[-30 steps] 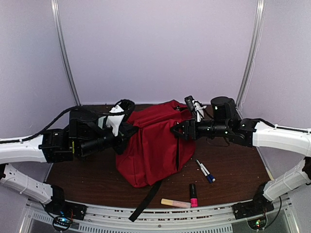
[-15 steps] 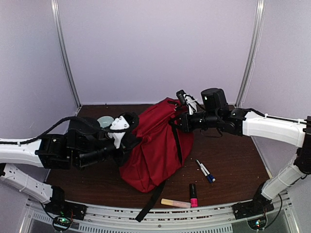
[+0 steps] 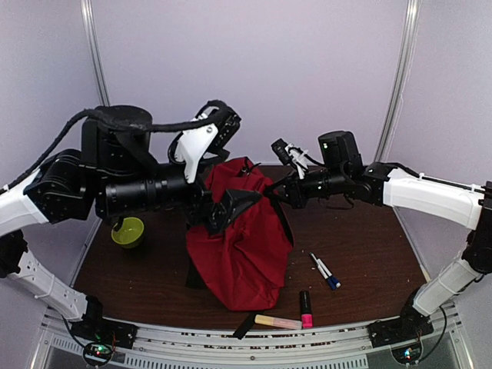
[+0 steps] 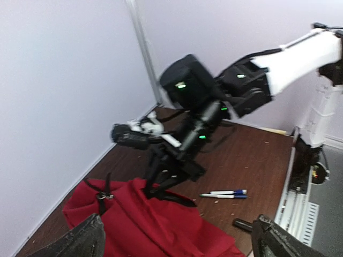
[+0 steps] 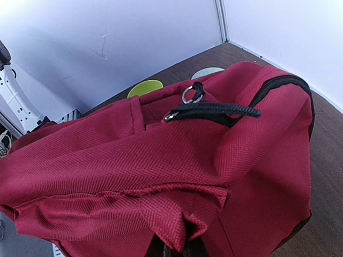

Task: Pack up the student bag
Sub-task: Adjust the student bag at the center of the board.

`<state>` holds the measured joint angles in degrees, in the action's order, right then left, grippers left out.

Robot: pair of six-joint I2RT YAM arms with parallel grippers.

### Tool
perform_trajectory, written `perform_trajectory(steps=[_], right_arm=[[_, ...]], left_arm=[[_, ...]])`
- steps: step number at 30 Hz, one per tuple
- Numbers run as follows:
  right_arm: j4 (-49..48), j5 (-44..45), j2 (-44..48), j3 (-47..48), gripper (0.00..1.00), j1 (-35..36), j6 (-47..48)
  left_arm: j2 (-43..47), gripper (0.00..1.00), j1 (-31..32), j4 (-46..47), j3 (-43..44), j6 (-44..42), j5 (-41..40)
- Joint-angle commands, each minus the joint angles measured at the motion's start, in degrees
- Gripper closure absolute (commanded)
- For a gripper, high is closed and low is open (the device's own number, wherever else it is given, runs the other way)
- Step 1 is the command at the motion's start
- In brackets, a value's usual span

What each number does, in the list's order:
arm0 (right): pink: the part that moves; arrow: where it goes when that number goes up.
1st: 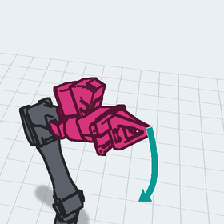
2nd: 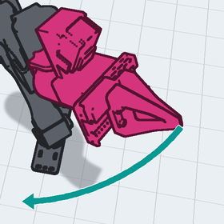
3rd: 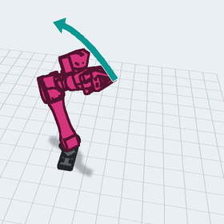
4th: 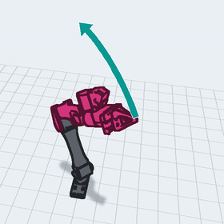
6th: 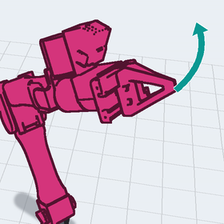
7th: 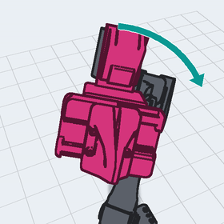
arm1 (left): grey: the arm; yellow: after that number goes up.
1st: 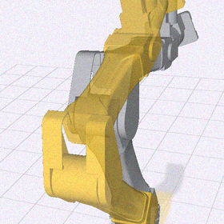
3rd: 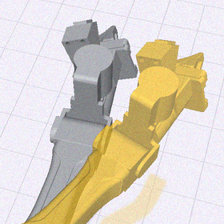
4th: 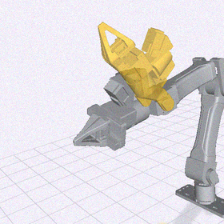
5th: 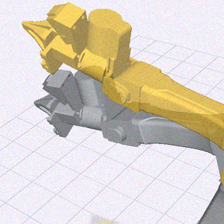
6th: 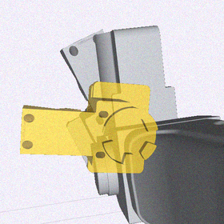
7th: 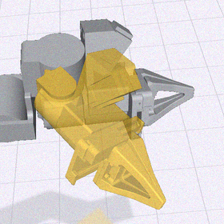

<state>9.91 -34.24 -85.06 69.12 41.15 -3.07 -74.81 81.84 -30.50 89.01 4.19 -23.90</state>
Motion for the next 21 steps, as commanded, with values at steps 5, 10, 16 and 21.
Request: perform_trajectory(steps=[5,10,16,21], right_arm=[[-6.7,-3.0,1.6,-3.6,1.00,0.1,-0.8],[-8.2,-2.8,1.7,-4.9,1.00,0.1,-1.6],[-6.8,-1.5,2.4,-5.1,1.00,0.1,-1.3],[-6.9,-1.0,3.0,-5.5,1.00,0.0,-1.3]], left_arm=[[-3.4,0.02,-13.4,0.3,-5.2,8.2,-5.6],[-9.1,0.02,-17.1,3.0,-5.4,8.6,4.7],[-13.4,0.02,-22.9,9.0,-6.9,11.3,17.4],[-15.2,0.14,-25.1,10.6,-8.3,10.3,21.6]])
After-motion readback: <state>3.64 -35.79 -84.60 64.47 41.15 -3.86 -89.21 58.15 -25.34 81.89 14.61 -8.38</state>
